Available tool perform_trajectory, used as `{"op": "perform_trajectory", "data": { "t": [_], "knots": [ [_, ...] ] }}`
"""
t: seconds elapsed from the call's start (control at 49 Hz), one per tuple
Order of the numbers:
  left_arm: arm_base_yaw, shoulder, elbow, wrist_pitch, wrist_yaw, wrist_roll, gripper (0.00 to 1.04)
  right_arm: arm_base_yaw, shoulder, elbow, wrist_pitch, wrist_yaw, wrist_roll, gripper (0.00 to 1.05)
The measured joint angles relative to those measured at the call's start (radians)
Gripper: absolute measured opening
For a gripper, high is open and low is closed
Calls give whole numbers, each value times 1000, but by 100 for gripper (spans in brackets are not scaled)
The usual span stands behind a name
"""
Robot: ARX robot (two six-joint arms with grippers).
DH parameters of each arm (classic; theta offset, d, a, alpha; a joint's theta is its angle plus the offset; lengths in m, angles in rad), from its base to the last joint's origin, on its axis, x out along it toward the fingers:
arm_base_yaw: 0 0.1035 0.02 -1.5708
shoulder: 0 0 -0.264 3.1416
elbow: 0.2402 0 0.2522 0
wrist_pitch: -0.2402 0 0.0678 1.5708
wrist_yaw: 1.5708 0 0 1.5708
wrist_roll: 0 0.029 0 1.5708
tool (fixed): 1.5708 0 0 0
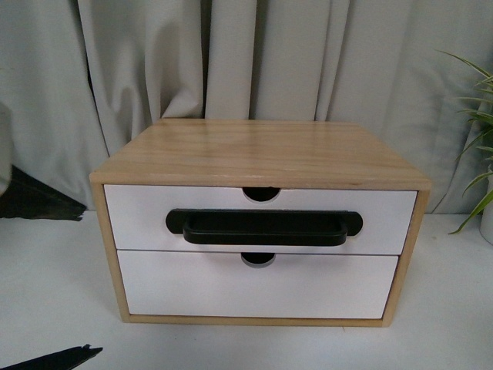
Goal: Pull drawer
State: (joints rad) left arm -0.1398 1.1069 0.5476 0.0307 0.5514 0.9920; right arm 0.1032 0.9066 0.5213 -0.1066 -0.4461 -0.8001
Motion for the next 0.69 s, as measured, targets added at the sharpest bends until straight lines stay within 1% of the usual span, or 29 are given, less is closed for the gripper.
{"op": "perform_trajectory", "data": {
  "t": [0.122,0.245,0.469,0.571,0.694],
  "knots": [
    [-22,63,93,-98,-1,92,98,27,76,53,-25,1,-67,96],
    [-55,129,184,-181,-39,175,98,48,147,87,-35,11,-139,96],
    [-114,240,300,-246,-77,244,98,64,280,159,-35,-3,-240,96],
    [-149,295,338,-245,-128,260,98,74,332,190,-37,-3,-282,96],
    [-175,349,367,-247,-154,264,98,94,371,210,-32,4,-305,96]
  ]
}}
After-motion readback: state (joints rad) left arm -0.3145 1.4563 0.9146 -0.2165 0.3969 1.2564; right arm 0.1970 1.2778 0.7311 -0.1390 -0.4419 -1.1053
